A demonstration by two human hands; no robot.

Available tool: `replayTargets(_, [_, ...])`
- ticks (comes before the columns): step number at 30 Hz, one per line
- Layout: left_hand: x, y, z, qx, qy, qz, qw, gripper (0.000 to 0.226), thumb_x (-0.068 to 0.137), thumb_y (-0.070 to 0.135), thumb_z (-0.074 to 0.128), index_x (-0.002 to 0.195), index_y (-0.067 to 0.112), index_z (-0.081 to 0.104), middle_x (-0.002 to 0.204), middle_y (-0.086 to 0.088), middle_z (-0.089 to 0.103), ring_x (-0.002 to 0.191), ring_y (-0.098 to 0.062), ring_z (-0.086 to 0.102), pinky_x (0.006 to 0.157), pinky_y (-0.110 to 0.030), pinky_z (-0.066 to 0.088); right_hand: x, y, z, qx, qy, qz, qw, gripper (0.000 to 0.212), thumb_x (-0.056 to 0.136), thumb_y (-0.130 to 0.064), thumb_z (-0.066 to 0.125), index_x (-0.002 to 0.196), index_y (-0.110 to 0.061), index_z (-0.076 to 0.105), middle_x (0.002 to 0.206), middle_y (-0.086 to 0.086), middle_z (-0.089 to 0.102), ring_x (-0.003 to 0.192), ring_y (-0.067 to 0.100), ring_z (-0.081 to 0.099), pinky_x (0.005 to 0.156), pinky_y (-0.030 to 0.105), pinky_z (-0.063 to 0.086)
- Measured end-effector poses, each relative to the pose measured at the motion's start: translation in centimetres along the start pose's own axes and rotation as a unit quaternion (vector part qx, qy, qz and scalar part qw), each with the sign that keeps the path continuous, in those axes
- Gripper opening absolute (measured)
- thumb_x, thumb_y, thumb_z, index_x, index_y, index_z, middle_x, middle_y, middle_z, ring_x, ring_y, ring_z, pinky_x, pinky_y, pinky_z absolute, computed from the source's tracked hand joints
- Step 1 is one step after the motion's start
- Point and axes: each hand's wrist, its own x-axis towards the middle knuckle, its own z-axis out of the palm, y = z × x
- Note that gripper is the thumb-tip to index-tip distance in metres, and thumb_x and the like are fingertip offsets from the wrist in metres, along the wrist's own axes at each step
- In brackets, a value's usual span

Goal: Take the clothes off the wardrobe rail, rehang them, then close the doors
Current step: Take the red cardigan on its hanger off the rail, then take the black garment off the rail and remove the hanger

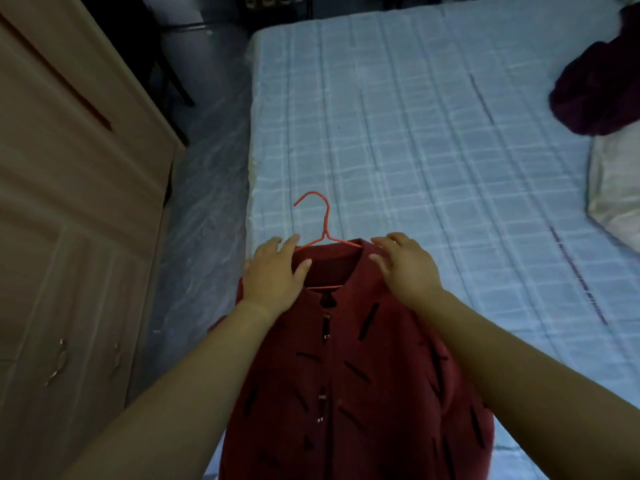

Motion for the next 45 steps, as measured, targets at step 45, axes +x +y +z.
replayTargets(45, [-92.4, -16.6, -20.9, 0.14, 0.373, -0.481, 0.781, 0.056, 0.083, 0.058, 0.032, 0.118, 0.024, 0.06, 0.109, -0.005, 0.067, 0.098, -0.032, 0.062, 0.084, -0.041, 0.046, -65.4, -58.2, -0.6, 0.147, -0.1, -0.673, 0.718, 0.054, 0.089, -0.047, 0.037, 0.108, -0.004, 0.063, 0.105, 0.014, 0.065, 0.094, 0.034, 0.062, 0.077, 0.038, 0.053])
